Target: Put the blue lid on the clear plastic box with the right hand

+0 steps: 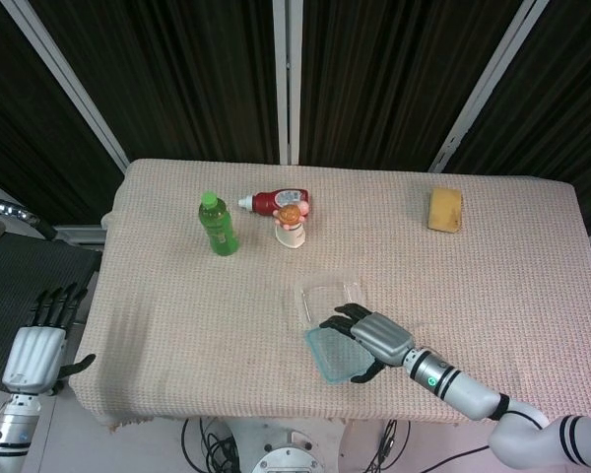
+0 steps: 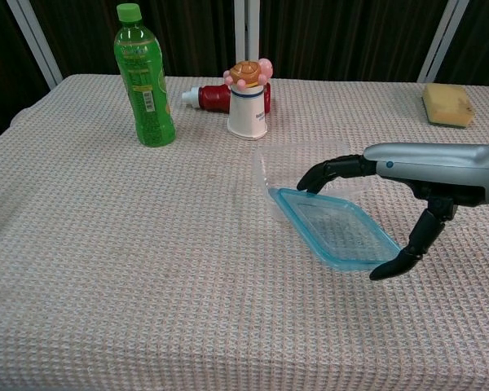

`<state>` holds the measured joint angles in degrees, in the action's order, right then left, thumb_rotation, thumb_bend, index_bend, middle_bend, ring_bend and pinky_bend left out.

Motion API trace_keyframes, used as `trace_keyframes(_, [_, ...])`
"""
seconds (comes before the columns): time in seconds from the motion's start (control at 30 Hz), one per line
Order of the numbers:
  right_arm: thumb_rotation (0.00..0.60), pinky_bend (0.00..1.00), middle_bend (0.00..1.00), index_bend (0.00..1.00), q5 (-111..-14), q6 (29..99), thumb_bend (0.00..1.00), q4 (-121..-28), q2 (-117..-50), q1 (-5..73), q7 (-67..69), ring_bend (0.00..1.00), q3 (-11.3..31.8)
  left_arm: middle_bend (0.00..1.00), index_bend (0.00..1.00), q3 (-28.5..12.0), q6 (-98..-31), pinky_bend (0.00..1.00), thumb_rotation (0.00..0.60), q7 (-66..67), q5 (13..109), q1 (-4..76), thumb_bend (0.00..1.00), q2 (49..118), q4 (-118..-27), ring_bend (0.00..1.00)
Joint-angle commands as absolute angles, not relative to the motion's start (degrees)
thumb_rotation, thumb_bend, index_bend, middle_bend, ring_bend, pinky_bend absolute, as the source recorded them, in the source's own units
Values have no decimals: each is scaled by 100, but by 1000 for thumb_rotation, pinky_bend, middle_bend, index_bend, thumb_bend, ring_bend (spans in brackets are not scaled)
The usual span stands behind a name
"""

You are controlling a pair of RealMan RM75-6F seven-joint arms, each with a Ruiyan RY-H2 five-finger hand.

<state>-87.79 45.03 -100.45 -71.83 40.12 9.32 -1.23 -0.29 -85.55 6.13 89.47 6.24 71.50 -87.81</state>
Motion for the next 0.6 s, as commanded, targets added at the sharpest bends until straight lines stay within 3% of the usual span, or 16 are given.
trace_keyframes(0.03, [600, 0, 394, 143, -8907, 4535, 220, -10265, -6993, 4029, 992, 0, -168, 0, 58, -37, -8543, 0, 600, 627, 8945, 635, 0, 7137, -8802, 0])
trace_keyframes(0.27, [600, 0, 385, 143, -8910, 4666, 225, -10713, -6311, 4208, 748, 0, 130, 0, 58, -56, -8538, 0, 600, 667, 9008, 682, 0, 7101, -8870, 0])
trace_keyframes(0.43, [600, 0, 372, 143, -7770, 4191, 226, -10443, -6325, 4606, -564, 0, 548, 0, 58, -35, -8521, 0, 600, 646, 8997, 672, 0, 7135, -8845, 0])
trace_keyframes(0.6, [600, 0, 363, 143, -6563, 3736, 226, -10045, -6755, 5113, -1431, 0, 661, 0, 58, -23, -8559, 0, 600, 592, 8988, 637, 0, 7168, -8795, 0])
